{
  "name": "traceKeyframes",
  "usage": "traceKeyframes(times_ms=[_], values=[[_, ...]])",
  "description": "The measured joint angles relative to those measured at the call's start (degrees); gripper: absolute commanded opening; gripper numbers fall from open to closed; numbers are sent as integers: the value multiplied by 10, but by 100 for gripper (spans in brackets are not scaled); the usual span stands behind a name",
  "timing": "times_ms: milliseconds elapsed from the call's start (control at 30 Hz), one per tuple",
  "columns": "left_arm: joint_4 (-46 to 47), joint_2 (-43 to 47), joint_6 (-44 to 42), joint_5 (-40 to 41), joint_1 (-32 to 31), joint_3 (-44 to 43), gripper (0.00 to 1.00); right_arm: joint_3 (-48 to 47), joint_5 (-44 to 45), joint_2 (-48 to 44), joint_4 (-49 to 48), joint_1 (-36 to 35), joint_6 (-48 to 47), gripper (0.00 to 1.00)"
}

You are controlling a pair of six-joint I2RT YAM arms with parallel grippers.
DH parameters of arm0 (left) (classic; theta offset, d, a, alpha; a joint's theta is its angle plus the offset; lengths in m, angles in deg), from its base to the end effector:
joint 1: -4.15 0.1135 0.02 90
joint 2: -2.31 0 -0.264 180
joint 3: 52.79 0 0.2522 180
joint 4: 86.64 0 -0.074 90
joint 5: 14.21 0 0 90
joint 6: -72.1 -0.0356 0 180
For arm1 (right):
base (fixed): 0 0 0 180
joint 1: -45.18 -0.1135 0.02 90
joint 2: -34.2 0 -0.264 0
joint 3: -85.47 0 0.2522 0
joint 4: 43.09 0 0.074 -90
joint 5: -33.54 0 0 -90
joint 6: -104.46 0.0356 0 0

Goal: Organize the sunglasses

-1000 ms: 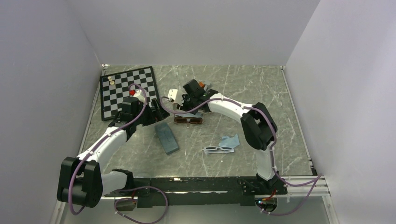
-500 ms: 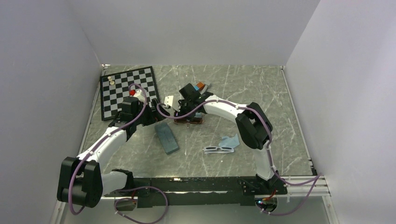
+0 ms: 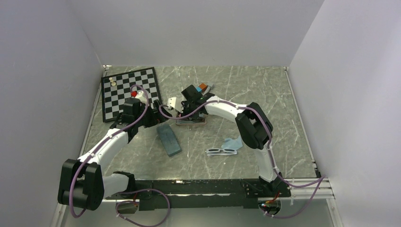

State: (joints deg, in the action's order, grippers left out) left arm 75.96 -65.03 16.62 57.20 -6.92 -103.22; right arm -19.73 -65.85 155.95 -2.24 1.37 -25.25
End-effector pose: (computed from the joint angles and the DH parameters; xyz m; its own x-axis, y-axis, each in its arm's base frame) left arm 0.2418 -0.0589 0.2230 -0.7054 -0.4093 -0.5787 0.0494 0.7861 -0.6161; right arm 0.3275 0.3223 0.1742 0.0092 -0.8647 -0.5023 -0.9626 0.1283 -0.2385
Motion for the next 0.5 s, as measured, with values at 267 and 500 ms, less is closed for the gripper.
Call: traceKeyframes(times_ms=[267, 500], values=[[0, 0, 0, 0, 0, 0, 99, -2, 3, 0, -5, 1, -8, 12], [0, 0, 0, 0, 0, 0, 99, -2, 3, 0, -2, 1, -8, 24]])
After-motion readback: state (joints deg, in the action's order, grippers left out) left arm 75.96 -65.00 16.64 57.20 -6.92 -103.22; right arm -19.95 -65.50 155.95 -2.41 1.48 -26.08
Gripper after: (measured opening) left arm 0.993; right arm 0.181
